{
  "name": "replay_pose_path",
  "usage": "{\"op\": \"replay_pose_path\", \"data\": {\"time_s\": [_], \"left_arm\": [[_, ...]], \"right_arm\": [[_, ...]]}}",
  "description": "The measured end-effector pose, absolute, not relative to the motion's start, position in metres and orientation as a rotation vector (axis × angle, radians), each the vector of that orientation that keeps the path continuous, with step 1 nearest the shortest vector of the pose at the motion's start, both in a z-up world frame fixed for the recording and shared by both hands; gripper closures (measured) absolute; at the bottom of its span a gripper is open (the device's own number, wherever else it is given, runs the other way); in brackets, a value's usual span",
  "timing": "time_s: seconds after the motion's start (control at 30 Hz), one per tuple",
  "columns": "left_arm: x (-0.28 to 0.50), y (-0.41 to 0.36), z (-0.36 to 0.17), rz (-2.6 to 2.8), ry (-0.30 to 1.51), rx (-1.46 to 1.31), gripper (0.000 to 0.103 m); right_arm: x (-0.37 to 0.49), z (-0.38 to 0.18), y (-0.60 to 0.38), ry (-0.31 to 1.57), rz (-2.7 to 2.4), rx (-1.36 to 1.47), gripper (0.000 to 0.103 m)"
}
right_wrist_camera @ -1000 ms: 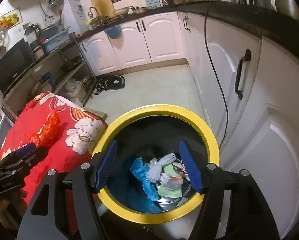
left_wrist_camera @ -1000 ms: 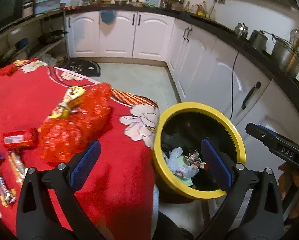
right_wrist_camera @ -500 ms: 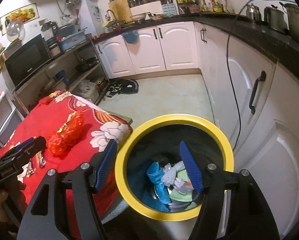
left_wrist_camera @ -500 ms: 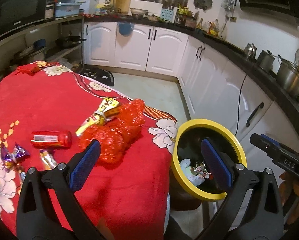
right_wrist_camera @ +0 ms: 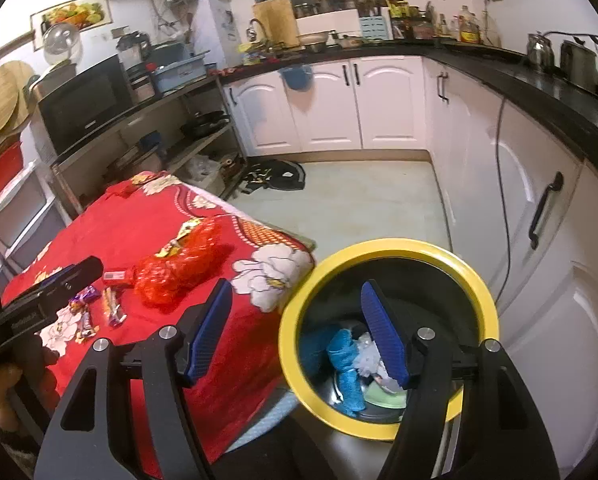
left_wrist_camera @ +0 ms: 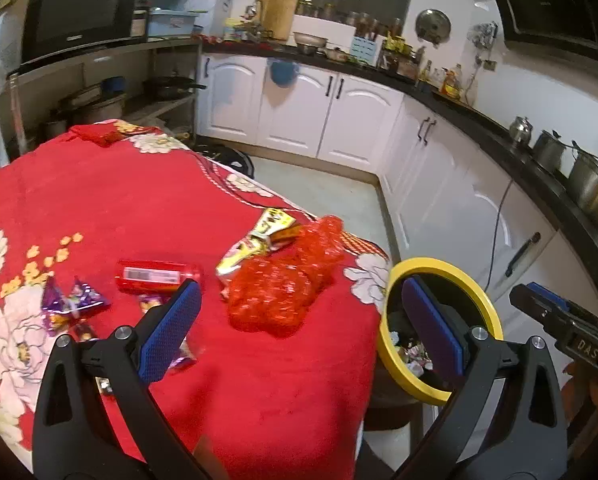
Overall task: Collect trash
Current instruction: 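Move both tools back toward the wrappers on the table, then grasp the dark chocolate bar with the left tool while the right tool grasps the red plastic bag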
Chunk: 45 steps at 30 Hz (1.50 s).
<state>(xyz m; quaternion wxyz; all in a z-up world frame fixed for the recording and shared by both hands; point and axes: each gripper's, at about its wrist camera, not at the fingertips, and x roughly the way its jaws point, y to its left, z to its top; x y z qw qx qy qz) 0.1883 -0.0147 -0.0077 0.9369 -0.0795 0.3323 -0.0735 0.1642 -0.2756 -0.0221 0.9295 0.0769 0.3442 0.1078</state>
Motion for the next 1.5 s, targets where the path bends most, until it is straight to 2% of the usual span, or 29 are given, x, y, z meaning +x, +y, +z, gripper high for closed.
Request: {"op": "replay_pose_path", "data": {"time_s": [0.1,0.87,1.5], "left_arm": [[0.185,-0.004,-0.006,-0.132,0.670,-0.172,0.011],[0.160,0.095,-0.014,0.043,0.663,-0.270,0.011],[0.163,0.135,-0.061,0.076,0.766,-0.363,0.011]], "right_arm": [[0.163,-0.019,-0.265,0.692,0.232,0.144,0.029],[0.181,-0.016,-0.170,0.721,0.381,0.056,0.029],[0.235,-0.050,-0.124,0.826,0.384,0.083,0.029]]}}
